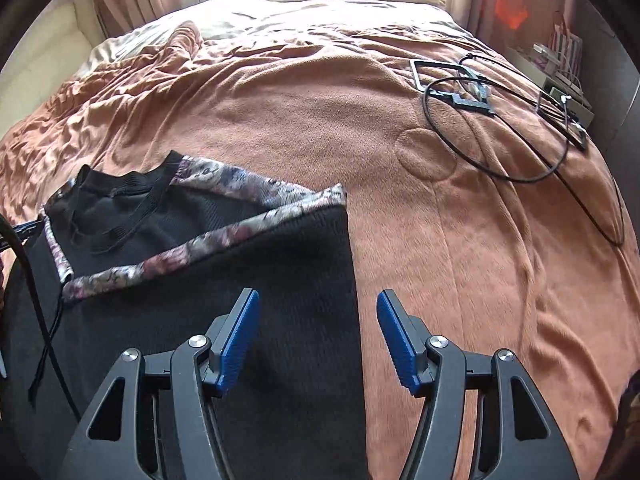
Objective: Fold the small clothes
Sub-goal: 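Move both open grippers along the folded black shirt toward its hem, then pull both grippers back and position them at the shirt's hem edge, then close both grippers on the hem edge of the folded shirt, then lift the hem with both grippers and fold it over toward the collar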
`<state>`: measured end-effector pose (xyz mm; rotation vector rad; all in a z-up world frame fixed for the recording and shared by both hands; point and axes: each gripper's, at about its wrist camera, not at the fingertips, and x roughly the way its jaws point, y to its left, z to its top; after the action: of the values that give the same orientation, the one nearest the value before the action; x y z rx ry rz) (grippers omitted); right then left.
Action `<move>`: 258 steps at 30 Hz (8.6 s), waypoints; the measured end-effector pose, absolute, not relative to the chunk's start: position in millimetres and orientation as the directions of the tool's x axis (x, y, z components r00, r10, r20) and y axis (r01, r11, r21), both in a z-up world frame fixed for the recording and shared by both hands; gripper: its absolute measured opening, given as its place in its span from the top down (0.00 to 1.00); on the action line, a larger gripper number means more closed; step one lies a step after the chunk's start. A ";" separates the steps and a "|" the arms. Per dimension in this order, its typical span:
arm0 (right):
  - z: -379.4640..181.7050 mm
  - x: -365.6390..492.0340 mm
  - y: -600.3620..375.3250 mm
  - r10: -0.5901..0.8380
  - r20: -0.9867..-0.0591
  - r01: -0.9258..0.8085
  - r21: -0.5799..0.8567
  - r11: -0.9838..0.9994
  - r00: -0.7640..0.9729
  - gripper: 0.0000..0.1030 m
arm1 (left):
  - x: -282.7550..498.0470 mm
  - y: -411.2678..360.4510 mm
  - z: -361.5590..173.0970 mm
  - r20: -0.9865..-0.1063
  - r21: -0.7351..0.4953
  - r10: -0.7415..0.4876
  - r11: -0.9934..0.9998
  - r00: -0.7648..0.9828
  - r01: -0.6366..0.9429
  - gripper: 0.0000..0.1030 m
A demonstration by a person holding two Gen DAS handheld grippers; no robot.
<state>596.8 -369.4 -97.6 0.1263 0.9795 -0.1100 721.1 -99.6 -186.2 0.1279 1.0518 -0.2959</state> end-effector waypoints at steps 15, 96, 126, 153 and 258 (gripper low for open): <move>-124.3 644.6 -384.9 -0.146 -0.835 0.229 -0.024 0.973 0.531 0.46 | 727.7 -81.9 -182.4 -0.854 0.011 -0.112 0.973 0.509 0.232 0.95; -7.0 325.3 -345.2 0.085 -0.802 0.171 0.228 0.959 0.592 0.11 | 417.0 -27.6 -70.1 -0.837 -0.152 -0.224 0.972 0.500 0.180 0.08; 10.5 167.4 -323.7 0.083 -0.735 0.177 0.269 0.947 0.673 0.00 | 265.4 33.0 -51.8 -0.750 -0.241 -0.277 0.960 0.600 0.142 0.00; -19.4 52.3 -327.8 0.045 -0.712 0.250 0.305 0.919 0.700 0.00 | 174.1 77.4 -62.7 -0.706 -0.235 -0.229 0.968 0.670 0.083 0.00; -36.5 -39.9 -403.1 0.313 -0.356 0.088 0.772 0.630 0.880 1.00 | 106.6 159.0 -61.2 -0.450 -0.768 -0.537 0.641 0.714 -0.002 0.95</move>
<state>-39.9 -403.1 -36.5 0.8889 0.4931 0.1352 106.6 159.0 -61.2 -0.8304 0.7253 -0.3374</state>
